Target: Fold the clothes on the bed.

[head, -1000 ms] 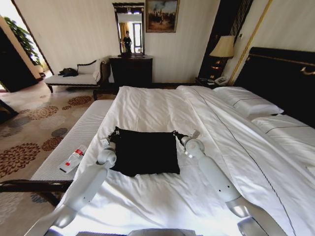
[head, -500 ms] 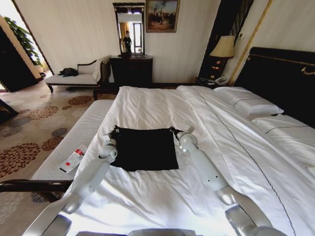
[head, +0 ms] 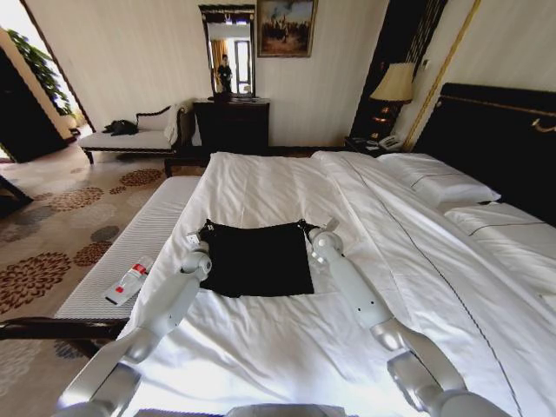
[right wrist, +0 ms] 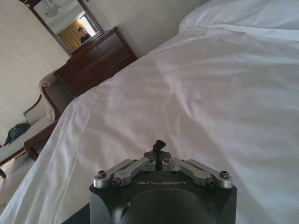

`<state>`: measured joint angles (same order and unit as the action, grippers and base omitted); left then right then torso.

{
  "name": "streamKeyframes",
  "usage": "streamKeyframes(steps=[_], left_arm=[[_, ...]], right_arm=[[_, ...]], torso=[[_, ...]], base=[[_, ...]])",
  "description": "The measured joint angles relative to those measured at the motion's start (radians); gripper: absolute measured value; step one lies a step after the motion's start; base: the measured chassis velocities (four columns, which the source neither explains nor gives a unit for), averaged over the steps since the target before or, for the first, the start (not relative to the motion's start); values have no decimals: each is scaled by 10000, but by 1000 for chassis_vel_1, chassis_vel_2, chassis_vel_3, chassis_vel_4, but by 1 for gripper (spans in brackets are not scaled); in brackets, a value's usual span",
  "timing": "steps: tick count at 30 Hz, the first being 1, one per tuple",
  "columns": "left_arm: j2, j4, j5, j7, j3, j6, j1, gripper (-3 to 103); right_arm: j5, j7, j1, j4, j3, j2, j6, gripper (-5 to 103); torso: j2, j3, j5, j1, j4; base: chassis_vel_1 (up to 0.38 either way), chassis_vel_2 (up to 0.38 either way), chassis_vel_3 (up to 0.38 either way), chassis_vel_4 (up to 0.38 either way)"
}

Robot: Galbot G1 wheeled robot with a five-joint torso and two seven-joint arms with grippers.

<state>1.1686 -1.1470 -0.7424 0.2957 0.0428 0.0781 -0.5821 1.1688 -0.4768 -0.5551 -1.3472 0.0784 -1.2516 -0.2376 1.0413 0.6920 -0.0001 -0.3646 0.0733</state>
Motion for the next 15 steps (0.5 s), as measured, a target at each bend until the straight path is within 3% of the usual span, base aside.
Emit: streamKeyframes(steps=[10,15], left_arm=[[-35,-390,384,-192,189,447,-722,3],[12,-505,662,-410,263,942,-1011,3]], right_arm=[[-1279,435,-1173,-744,64,165,450,1],[-1920,742,-1897,-1096,196,248,784,1]], torso=[[1,-1,0,2,-2],[1,-2,2,3,1]], base=[[0,0,0,0],[0,0,0,0]])
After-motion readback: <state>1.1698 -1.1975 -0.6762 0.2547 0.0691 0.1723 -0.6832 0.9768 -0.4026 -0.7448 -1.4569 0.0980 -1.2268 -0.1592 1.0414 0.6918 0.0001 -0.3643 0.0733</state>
